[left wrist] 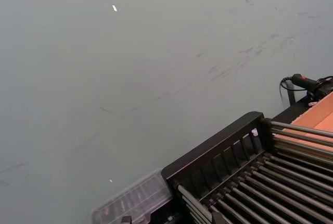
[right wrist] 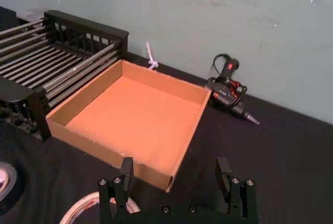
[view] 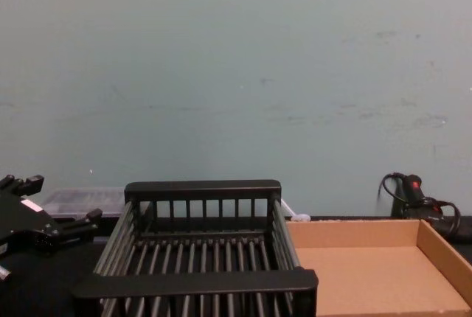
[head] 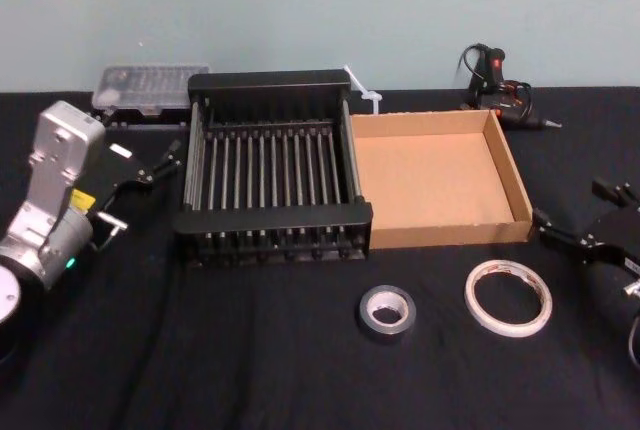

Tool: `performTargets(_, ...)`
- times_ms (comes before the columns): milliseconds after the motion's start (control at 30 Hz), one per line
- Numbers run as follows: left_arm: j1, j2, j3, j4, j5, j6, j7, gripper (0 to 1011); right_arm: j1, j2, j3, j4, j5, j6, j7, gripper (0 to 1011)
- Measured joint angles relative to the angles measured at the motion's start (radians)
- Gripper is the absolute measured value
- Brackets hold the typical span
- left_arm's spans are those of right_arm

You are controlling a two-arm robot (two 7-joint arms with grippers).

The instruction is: Pick up the white tape and place it into the black box , Pick up the silver tape and place it into the brown box.

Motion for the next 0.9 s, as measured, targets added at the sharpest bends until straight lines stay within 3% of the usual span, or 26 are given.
performTargets(433,0.0,0.0,0.0,0.0,0.0,0.0,0.0,1001,-0.029,-0.01,0.019,-0.002,0.011,0.059,0.039,1002)
performTargets(900,0.0,0.0,0.0,0.0,0.0,0.0,0.0,1001,-0.037,-0.042,0.01,0.032,-0.024,0.093,0.073,1002)
